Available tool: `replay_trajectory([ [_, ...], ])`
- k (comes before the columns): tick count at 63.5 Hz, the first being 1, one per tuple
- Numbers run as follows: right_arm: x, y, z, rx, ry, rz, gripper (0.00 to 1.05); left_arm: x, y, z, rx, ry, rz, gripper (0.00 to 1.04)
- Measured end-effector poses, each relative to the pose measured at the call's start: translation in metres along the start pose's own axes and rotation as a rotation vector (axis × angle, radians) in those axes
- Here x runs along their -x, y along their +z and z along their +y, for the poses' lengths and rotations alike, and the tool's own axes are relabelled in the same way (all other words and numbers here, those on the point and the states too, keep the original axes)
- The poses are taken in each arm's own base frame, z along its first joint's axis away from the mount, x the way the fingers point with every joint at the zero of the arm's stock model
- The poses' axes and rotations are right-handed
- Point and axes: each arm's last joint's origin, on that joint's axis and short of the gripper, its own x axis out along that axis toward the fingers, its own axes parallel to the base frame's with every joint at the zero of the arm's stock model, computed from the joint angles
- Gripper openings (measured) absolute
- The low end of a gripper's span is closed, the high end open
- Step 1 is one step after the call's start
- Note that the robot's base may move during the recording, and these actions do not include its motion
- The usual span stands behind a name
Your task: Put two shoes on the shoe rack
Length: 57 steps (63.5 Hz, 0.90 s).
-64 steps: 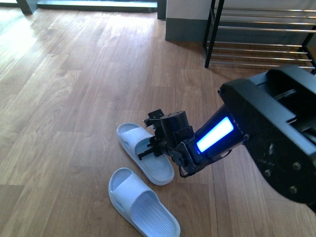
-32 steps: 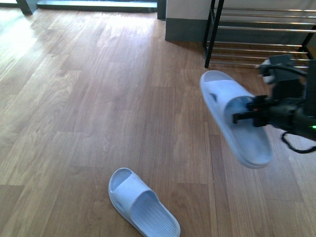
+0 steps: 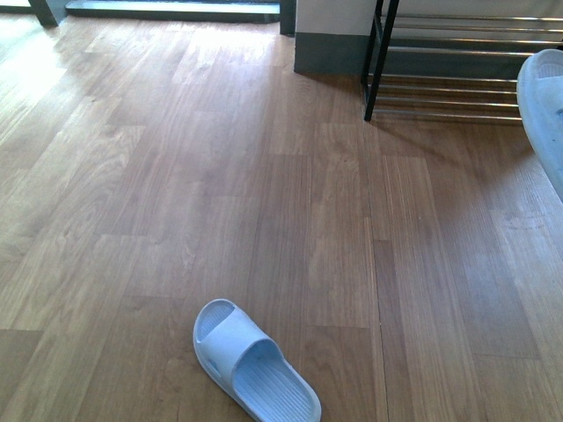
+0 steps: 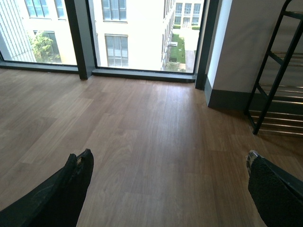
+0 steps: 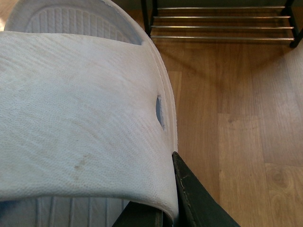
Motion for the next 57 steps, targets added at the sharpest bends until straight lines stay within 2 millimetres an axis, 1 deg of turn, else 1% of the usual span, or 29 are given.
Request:
replay_trajectory([
  [57,0.0014,0.0004,0.0002,0.001,0.005,-0.006,0.02,0.0,0.0001,-0.0001,0.0,-0.002,0.0,0.95],
])
